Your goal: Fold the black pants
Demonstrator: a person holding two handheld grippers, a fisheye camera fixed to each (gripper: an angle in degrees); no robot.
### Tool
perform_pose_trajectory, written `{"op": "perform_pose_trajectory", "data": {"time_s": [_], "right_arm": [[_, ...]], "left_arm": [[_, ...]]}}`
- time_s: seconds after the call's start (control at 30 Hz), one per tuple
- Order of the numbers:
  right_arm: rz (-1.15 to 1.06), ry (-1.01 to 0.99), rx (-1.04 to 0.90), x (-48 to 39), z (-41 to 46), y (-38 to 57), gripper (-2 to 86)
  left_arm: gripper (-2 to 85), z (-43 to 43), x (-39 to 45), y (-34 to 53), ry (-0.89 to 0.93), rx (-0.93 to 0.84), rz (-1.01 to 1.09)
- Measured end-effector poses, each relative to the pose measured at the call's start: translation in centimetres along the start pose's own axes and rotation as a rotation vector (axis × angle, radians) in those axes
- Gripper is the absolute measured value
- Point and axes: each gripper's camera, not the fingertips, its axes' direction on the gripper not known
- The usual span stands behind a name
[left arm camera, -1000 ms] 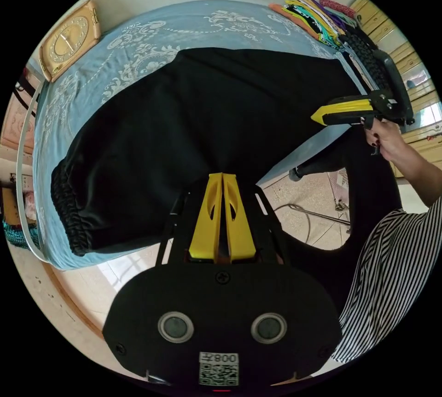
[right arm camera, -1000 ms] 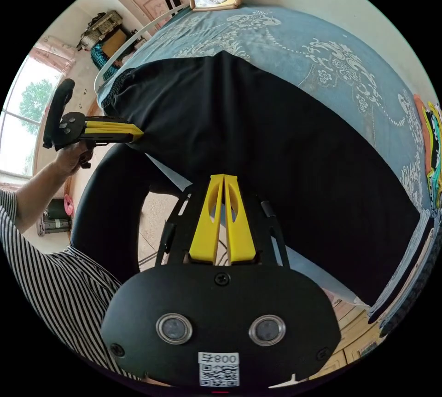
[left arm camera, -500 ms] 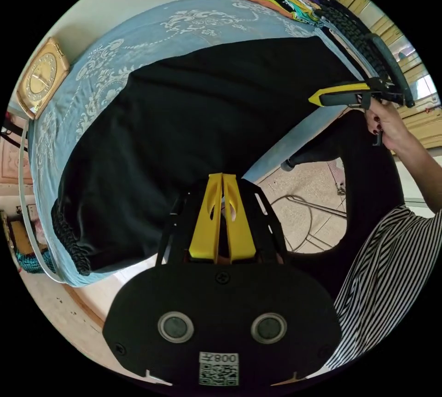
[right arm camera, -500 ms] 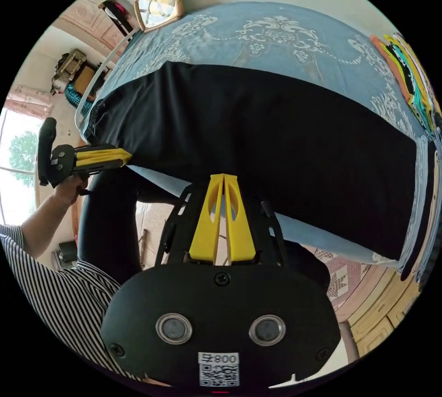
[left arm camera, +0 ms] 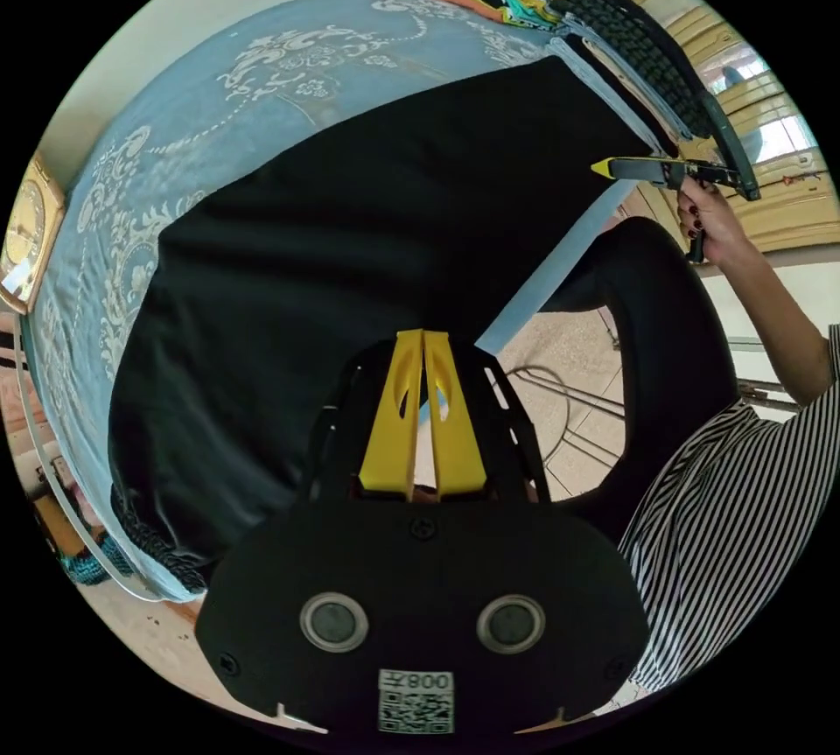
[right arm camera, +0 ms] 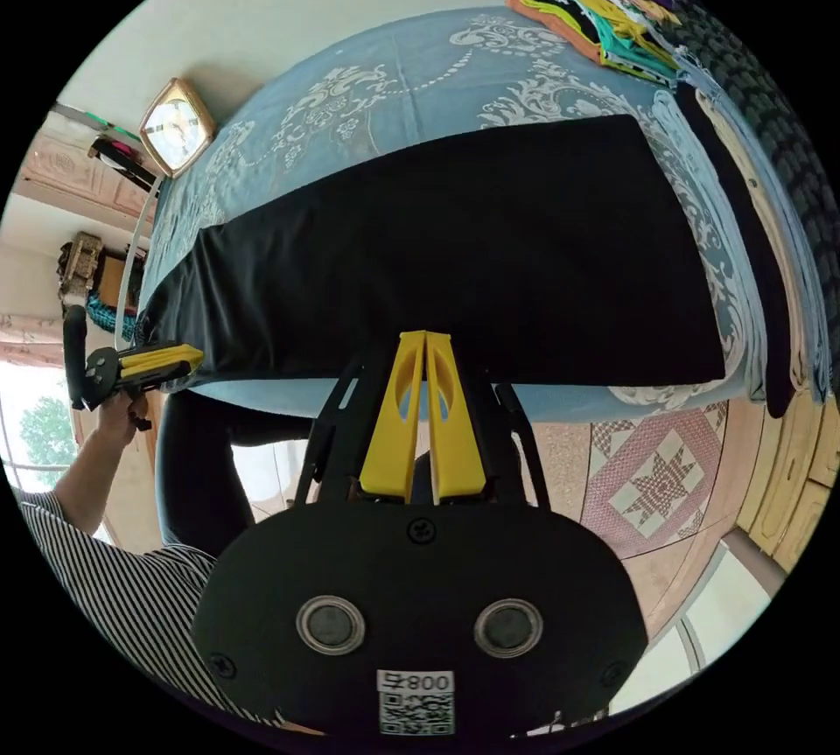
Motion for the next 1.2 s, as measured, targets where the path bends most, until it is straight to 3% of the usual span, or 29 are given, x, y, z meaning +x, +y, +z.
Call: {"op": "perform_pose_trajectory", "data": {"time_s": [0.03,0.23,0.43,0.8,1.2], "right_arm": [[0.046,-0.089,0.017,2.1,-0.4,0.6,0.3],[0.254,-0.032,0.277,12.2,-5.6,6.4,2.2],[0.488,-0.043,0.396,22.7,-7.9,10.7,7.6],[0.535,-0.173,0.372,29.5,-6.3,14.0,8.6],[0.512,-0.277,0.404,32.6,-6.0,14.9,6.2]], "left_arm": [[0.3,0.0,0.4,-0.8,-0.011,0.009,0.010],[2.3,-2.7,4.5,-10.9,0.040,0.203,0.157],[8.7,-1.2,9.0,-26.7,0.265,0.247,0.321],[10.2,2.4,16.6,-50.8,0.165,0.166,0.447],[5.6,5.3,20.0,-58.7,0.109,0.085,0.582]]}}
